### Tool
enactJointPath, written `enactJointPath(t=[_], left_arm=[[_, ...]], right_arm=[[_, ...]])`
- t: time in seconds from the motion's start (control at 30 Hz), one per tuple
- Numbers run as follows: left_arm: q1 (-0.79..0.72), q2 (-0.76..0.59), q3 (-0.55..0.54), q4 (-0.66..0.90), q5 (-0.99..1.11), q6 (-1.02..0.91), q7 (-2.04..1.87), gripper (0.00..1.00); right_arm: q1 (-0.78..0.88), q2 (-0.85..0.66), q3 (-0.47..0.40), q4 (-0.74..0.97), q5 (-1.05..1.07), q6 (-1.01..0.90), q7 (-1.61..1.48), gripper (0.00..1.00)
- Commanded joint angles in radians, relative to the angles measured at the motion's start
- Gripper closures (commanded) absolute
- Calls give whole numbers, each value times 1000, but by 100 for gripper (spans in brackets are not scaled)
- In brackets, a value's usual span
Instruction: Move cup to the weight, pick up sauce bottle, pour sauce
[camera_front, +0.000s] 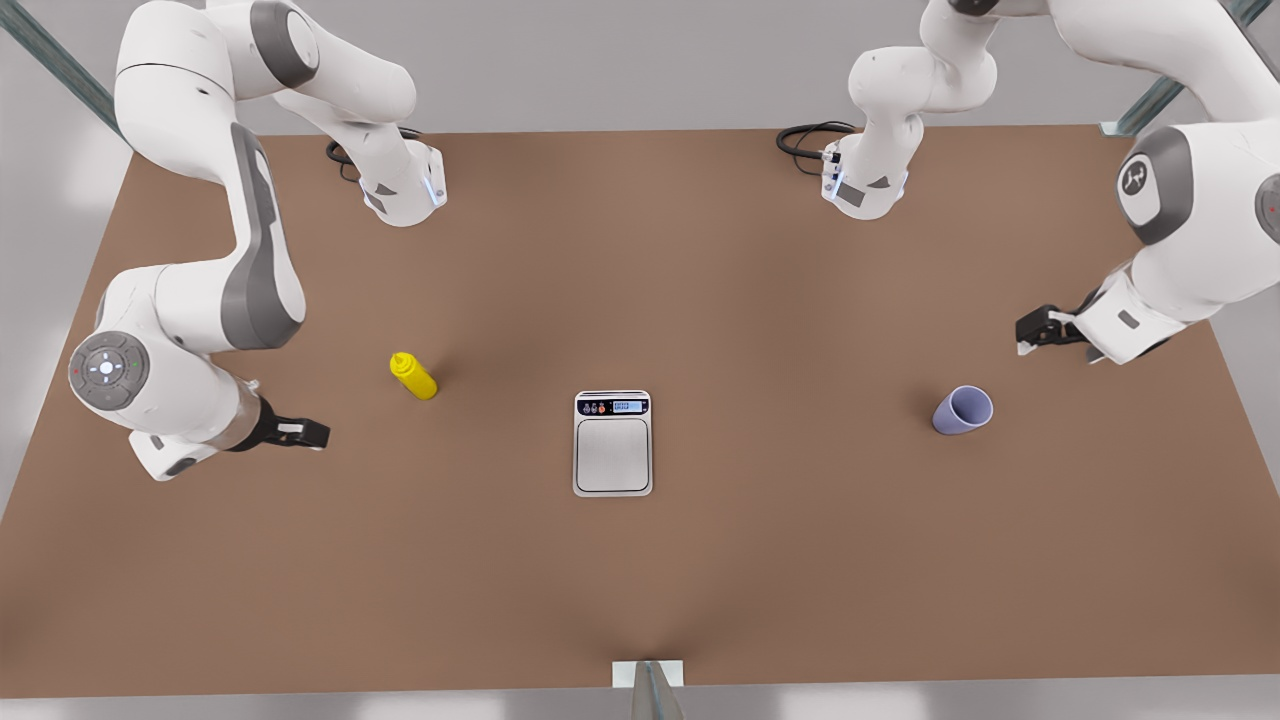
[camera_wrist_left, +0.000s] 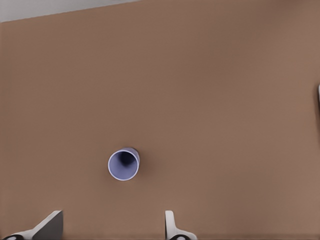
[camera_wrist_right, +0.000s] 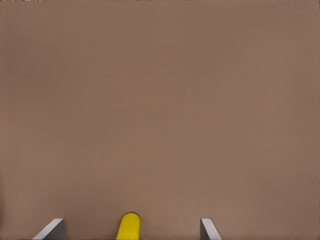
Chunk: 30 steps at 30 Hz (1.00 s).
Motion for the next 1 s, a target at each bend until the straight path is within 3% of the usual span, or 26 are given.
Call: enactJointPath(t=[0.0,0.07,0.13,0.2,0.27,0.33,0.47,0.57,0.8,0.97], left_arm=[[-1,1,0,0,4,0,0,0],[40,90,5,0,9,-48,0,0],[103,232,6,-2,4,4,5,0],[115,235,28,-136,-2,199,0,0],[112,222,41,-264,-2,375,0,0],[104,133,49,-460,-11,515,-2,0],[111,173,51,-483,-11,526,-2,0],[118,207,49,-483,-11,527,-2,0],[118,262,49,-482,-11,584,-2,0],[118,296,48,-480,-10,590,-2,0]], right_arm=[[0,15,-1,4,-2,13,-14,0],[1,23,3,7,26,1,-34,0],[-15,22,2,10,194,-162,-262,0],[-20,17,2,16,225,-220,-679,0],[-155,17,2,15,503,-243,-1101,0],[-229,23,2,6,641,-257,-1434,0],[-462,32,0,-307,860,-278,-1864,0],[-592,32,2,-584,917,-128,-2229,0],[-658,198,2,-665,1009,10,-2444,0],[-654,245,2,-673,1015,-34,-2717,0]])
